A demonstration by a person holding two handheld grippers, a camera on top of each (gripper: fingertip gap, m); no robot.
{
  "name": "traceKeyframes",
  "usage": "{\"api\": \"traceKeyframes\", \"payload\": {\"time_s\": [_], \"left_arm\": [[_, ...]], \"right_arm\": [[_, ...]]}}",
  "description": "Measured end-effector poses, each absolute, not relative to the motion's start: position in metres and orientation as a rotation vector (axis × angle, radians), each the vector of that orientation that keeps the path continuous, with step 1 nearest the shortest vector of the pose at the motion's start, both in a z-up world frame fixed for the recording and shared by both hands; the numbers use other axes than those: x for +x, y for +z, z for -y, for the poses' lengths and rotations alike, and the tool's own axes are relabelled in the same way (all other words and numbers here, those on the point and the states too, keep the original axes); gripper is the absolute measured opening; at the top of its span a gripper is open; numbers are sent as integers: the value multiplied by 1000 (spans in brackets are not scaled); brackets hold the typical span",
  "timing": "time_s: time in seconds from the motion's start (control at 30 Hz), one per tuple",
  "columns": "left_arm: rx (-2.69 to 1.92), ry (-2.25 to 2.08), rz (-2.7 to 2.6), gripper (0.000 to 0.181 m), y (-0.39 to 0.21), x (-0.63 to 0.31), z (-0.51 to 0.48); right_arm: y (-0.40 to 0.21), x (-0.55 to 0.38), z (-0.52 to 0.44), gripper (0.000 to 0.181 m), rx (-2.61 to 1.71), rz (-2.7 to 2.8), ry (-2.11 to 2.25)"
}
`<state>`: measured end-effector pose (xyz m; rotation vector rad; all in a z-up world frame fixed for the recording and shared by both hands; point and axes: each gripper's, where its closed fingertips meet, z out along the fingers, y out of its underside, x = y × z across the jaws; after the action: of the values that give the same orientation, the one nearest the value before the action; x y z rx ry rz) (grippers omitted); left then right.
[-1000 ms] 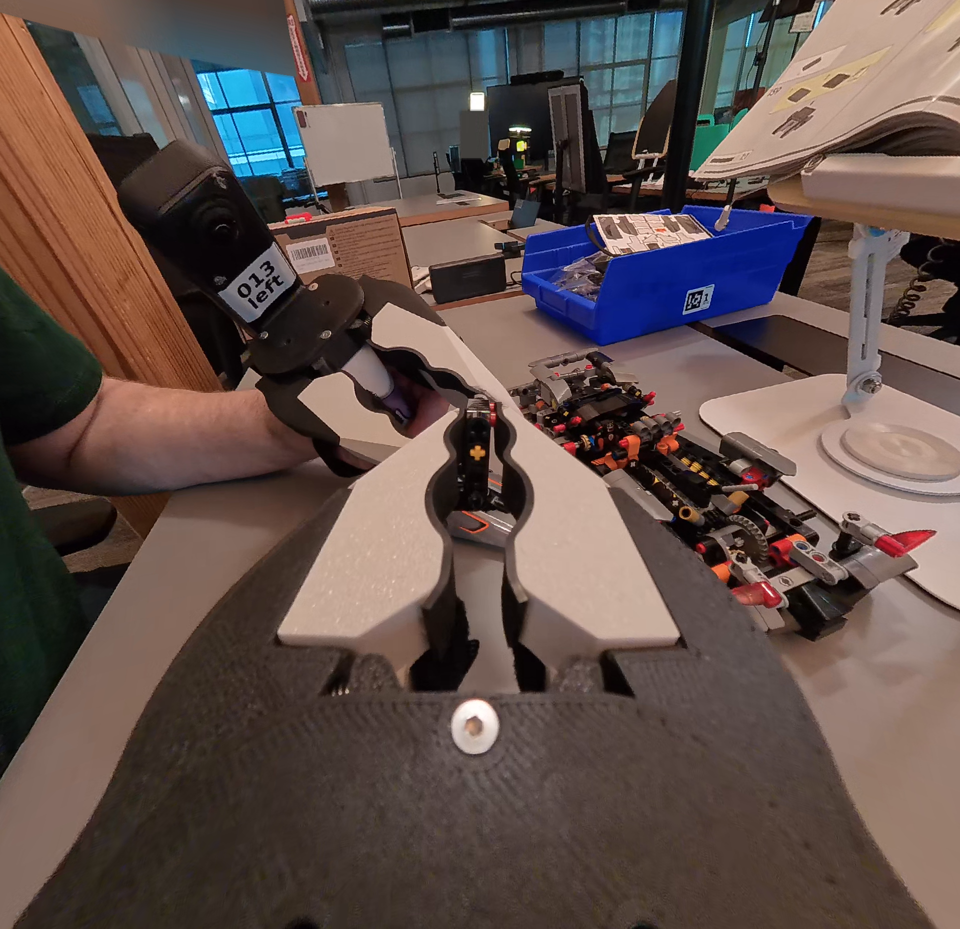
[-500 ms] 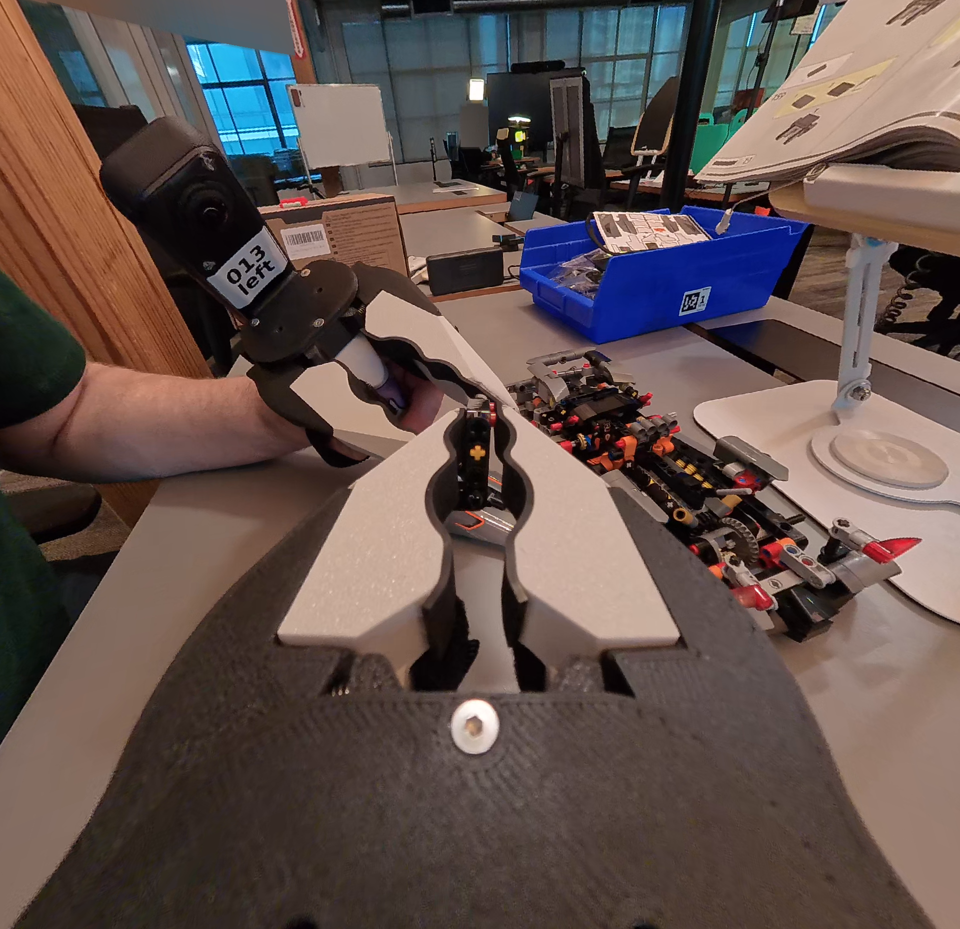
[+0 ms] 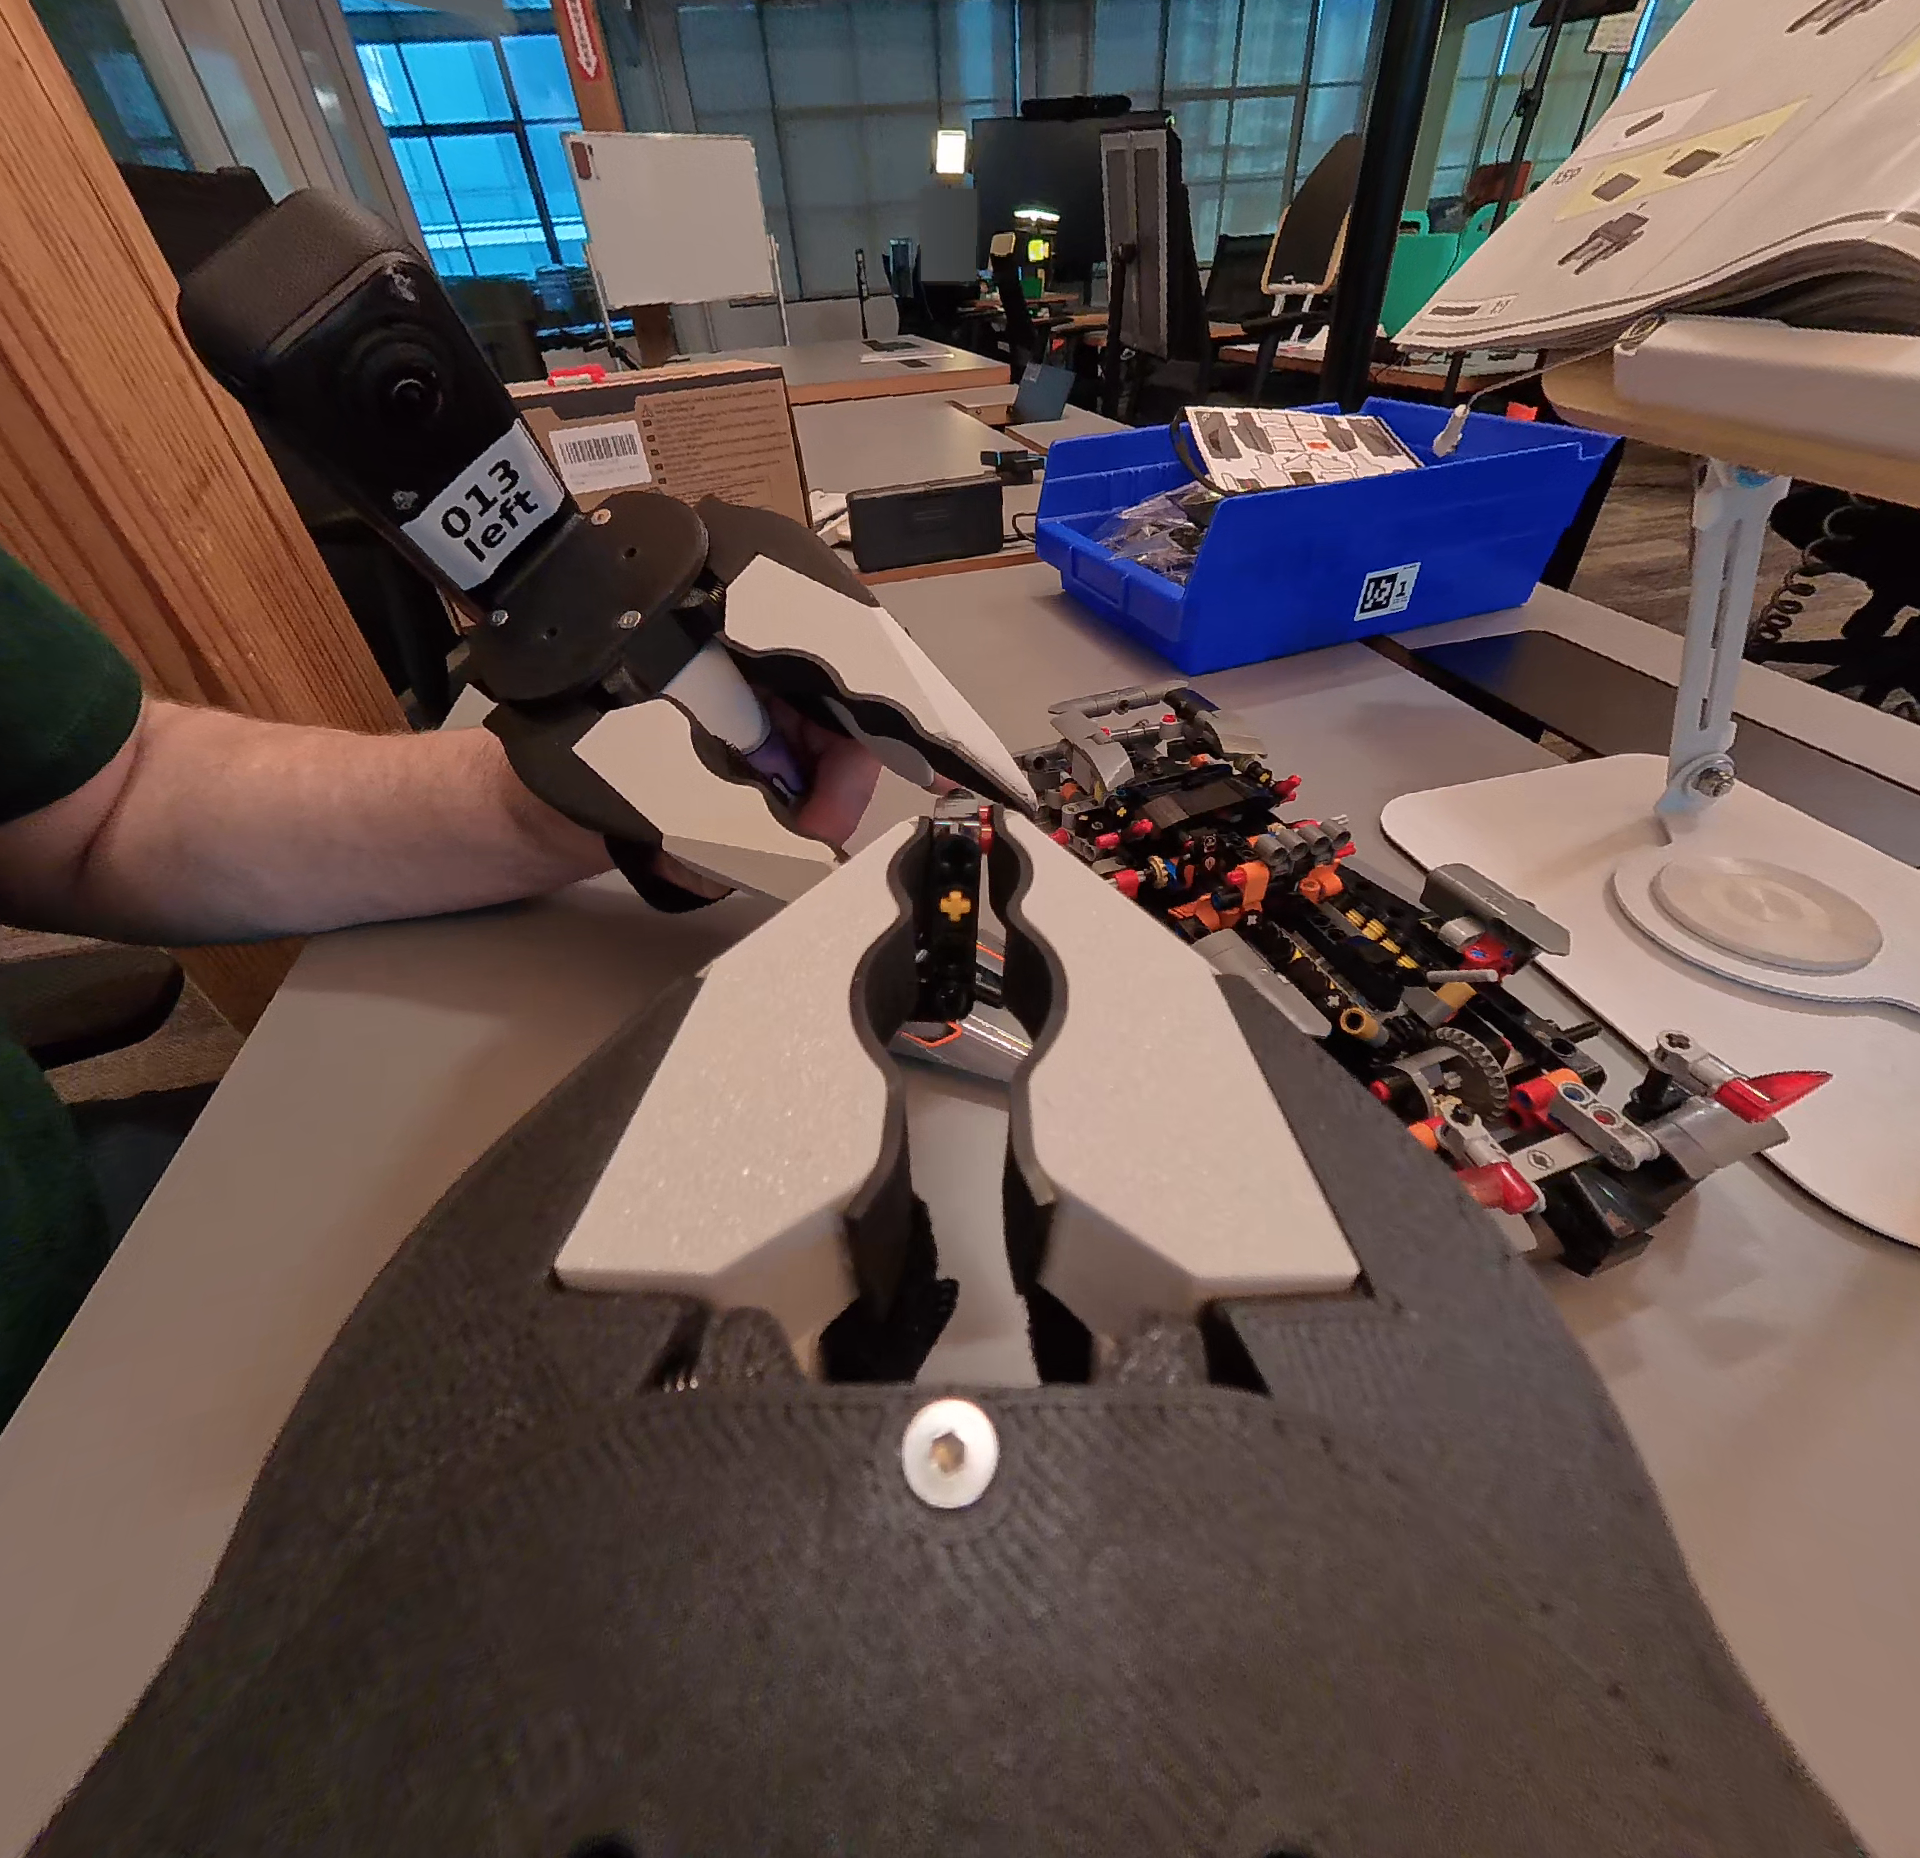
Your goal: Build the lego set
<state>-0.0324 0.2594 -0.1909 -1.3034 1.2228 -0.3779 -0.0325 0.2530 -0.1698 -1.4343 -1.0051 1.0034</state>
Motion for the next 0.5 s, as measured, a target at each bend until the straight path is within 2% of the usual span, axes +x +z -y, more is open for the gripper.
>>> {"api": "traceKeyframes", "payload": {"time_s": [0.5], "left_arm": [[-1311,-358,-1218,31,-191,-37,-262]], "right_arm": [[-175,-34,-253,7,-1444,1043,957]]}}
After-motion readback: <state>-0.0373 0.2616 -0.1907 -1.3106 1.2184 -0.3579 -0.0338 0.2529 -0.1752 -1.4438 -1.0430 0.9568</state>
